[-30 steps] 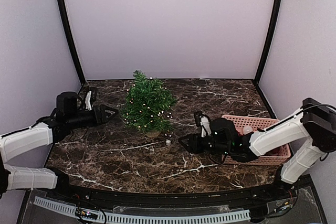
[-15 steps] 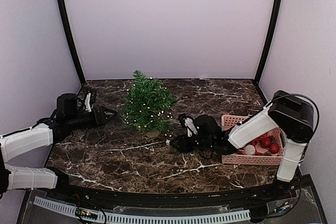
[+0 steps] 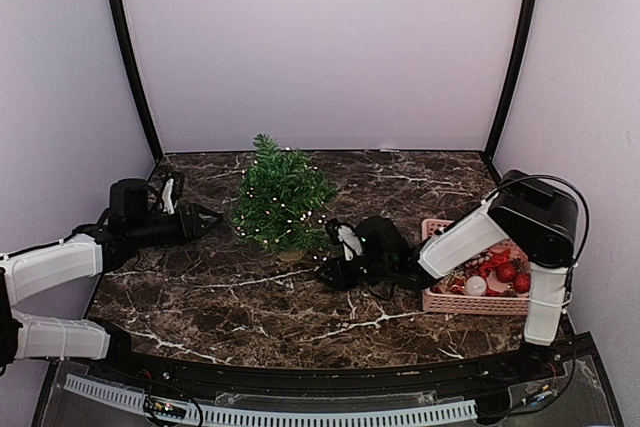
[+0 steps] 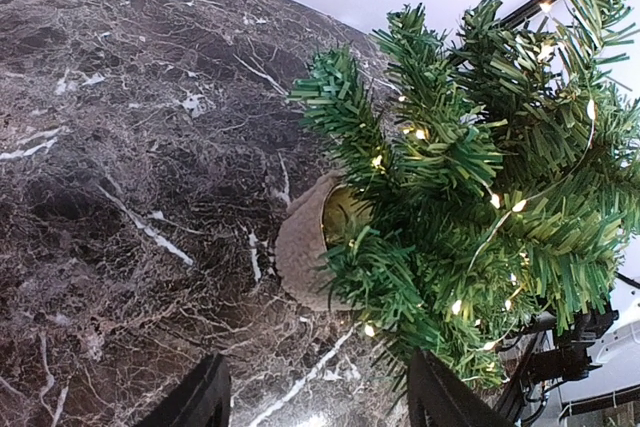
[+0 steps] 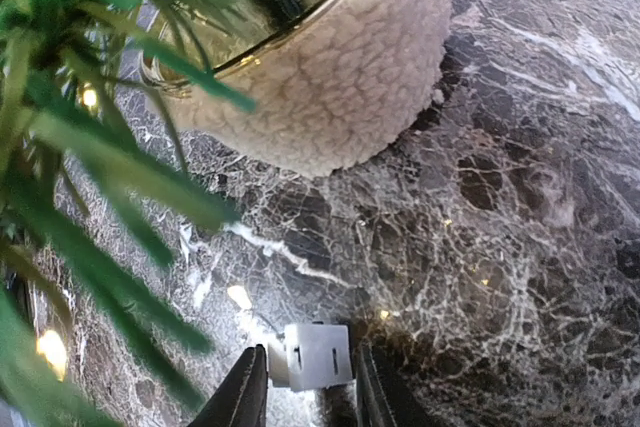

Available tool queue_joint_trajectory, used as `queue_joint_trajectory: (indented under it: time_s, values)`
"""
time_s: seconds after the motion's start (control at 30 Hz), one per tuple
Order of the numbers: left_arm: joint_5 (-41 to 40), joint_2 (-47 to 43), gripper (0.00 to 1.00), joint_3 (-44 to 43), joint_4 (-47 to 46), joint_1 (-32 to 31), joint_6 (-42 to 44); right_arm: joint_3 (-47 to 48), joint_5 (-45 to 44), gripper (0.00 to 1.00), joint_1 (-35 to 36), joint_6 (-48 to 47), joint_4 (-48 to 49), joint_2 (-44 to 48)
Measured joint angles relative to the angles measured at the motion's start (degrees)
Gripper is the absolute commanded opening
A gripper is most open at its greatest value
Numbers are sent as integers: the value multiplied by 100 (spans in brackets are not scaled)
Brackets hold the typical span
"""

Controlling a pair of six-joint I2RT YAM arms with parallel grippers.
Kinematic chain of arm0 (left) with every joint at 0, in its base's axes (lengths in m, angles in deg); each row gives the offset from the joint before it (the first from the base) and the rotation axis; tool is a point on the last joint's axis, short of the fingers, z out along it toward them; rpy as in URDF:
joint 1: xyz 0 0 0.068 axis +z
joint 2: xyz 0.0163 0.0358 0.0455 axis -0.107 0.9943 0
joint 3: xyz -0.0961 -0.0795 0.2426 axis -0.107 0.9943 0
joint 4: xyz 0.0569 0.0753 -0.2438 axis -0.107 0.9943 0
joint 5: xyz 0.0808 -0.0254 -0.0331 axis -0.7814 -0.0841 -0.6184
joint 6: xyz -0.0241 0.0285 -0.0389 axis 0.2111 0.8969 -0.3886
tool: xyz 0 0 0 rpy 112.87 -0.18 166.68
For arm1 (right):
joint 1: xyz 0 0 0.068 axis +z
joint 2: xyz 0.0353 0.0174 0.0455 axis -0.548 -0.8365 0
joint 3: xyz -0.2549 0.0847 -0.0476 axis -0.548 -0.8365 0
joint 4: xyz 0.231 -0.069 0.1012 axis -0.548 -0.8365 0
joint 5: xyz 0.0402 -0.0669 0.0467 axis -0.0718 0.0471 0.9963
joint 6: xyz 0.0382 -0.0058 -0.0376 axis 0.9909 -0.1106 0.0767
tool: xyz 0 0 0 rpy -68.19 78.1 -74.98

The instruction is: Decorate the small christmas tree

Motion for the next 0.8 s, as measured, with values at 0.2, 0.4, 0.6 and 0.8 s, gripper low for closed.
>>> queue_joint_trajectory:
  time_s: [0.2, 0.4, 0.6, 0.8]
  values:
    - [24, 11, 61, 2, 0, 31, 0, 103, 116, 14, -68, -9, 33, -90]
    - [85, 48, 61, 2, -4, 57, 0, 28, 205, 13, -197, 48, 227, -85]
    - [210, 122, 61, 2, -22, 81, -2, -391, 310, 10, -339, 258, 758, 81]
    - [446, 162, 61, 2, -181, 101, -11, -516, 352, 10, -374, 643, 1545, 103]
